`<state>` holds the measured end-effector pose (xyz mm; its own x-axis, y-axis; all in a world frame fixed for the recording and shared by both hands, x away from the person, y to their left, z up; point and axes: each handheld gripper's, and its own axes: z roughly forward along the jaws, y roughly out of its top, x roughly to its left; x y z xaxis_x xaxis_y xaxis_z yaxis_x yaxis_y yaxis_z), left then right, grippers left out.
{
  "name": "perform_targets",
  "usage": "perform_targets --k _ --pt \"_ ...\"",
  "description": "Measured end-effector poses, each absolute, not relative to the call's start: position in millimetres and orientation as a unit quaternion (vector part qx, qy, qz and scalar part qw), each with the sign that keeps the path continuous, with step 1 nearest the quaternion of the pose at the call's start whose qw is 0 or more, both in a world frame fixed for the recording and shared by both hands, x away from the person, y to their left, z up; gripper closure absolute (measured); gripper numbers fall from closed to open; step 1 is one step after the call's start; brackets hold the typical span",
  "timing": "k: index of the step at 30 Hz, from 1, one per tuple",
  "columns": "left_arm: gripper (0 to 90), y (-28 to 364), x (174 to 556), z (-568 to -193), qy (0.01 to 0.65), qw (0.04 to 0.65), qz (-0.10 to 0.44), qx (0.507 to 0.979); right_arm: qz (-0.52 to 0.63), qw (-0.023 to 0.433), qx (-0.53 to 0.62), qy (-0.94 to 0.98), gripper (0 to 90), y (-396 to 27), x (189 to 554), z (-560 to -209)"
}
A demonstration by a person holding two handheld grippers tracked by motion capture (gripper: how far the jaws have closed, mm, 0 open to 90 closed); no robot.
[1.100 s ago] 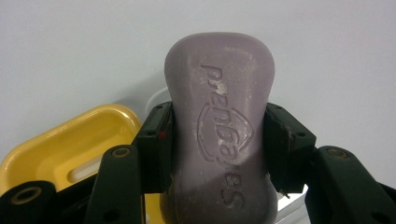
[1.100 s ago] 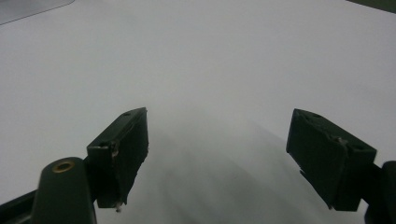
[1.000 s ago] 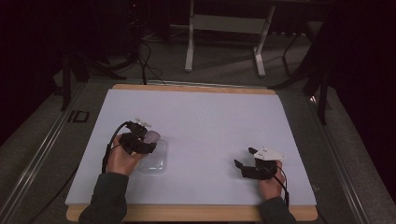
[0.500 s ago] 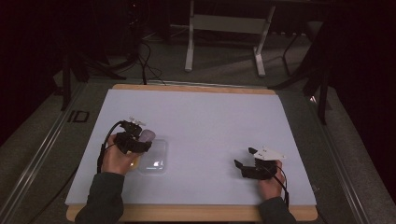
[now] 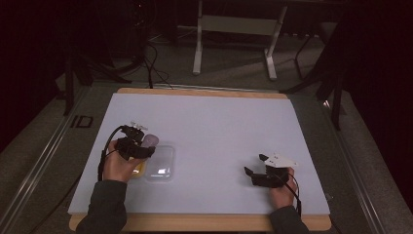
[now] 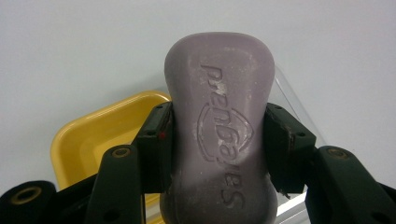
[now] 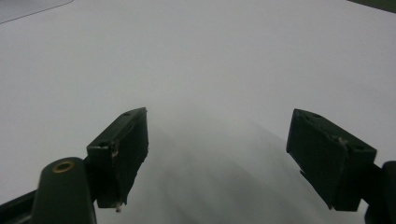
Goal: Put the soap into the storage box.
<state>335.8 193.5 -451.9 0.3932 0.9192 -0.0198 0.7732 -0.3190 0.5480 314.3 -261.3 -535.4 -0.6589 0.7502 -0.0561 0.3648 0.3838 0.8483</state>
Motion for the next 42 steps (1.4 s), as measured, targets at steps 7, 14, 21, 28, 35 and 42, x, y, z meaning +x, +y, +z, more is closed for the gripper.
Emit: perform_targets --k 7,14,21,28,35,42 --pt "49.1 197.5 335.0 -452.2 0.537 0.243 0.150 0.794 0.433 0.222 0.348 0.801 20.4 -261.4 314.4 -535.4" --pt "49.2 200.4 333.2 -450.7 0.540 0.246 0.155 0.790 0.433 0.221 0.347 0.802 20.3 -261.3 314.6 -535.4" --pt "49.2 205.5 331.4 -451.2 0.549 0.245 0.155 0.784 0.433 0.220 0.348 0.802 20.3 -261.4 314.7 -535.4" --pt "49.2 209.9 329.0 -451.4 0.559 0.248 0.155 0.776 0.433 0.220 0.348 0.802 20.3 -261.3 314.6 -535.4" --pt "49.2 215.9 325.9 -453.2 0.568 0.249 0.155 0.769 0.432 0.221 0.347 0.803 20.3 -261.1 314.8 -535.5" --pt "49.2 221.7 322.1 -457.5 0.581 0.251 0.153 0.759 0.431 0.222 0.346 0.803 20.3 -261.0 314.8 -535.5"
